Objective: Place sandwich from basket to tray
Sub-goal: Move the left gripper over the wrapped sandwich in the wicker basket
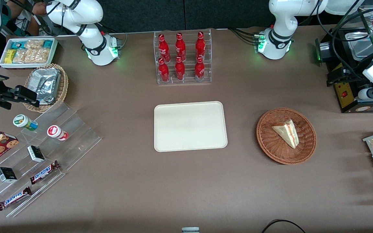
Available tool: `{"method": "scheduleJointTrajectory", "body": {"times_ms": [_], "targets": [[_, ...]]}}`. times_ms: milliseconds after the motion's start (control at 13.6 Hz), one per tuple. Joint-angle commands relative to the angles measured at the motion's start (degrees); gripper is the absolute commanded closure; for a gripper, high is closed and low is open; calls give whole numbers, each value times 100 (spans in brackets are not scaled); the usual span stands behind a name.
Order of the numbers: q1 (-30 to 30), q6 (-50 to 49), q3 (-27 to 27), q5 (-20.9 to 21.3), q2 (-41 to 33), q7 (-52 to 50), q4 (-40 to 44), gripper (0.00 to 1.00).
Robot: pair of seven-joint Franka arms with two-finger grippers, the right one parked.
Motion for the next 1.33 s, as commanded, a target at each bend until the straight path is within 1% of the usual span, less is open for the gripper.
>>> {"method": "scheduleJointTrajectory", "body": {"times_ms": [0,74,221,369,516,738,885,1033,1254], "targets": [[-29,-8,-13,107,68,-223,80,0],[-20,-8,-13,125,68,-232,79,0],[-20,210,-13,326,208,-250,10,0],[15,491,22,345,332,-328,-271,0],[41,947,31,301,376,-687,-648,0],[-2,2036,22,275,490,-1741,-1420,0],[-3,2801,13,213,499,-2050,-2044,0],[-11,3513,13,134,551,-2594,-2511,0],[-29,4733,13,143,552,-3130,-3336,0]]}}
